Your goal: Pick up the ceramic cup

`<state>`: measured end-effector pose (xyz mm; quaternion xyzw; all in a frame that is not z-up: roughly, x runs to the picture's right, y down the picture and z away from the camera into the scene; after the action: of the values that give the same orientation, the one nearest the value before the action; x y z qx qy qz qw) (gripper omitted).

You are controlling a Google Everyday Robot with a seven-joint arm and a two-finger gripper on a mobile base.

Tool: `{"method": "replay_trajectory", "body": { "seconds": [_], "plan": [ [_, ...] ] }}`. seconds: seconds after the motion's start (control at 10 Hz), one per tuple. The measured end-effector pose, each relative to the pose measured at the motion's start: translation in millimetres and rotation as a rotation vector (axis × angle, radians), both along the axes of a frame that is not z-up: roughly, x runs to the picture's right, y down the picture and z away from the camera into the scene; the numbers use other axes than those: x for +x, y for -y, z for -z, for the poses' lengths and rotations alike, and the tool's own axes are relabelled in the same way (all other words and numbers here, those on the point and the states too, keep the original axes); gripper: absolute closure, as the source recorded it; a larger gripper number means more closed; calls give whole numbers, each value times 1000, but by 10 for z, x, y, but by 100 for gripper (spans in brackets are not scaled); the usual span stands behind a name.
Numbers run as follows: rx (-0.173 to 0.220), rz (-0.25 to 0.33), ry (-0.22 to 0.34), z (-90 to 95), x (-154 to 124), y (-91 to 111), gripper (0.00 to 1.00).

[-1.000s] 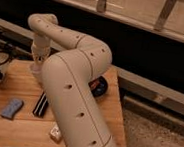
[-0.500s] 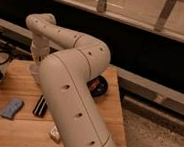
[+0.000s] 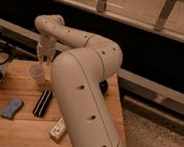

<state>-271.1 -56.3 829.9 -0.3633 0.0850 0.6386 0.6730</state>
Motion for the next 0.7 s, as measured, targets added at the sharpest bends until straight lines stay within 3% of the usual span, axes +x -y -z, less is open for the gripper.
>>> {"method": "replay_trajectory", "body": {
  "seconds": [0.2,0.4,0.7],
  "plan": [
    [-6,-56,84,-7,3,7,20],
    [-19,-46,90,-16,-80,-38,20],
    [-82,-21,65,-171,-82,-210,20]
  ]
}}
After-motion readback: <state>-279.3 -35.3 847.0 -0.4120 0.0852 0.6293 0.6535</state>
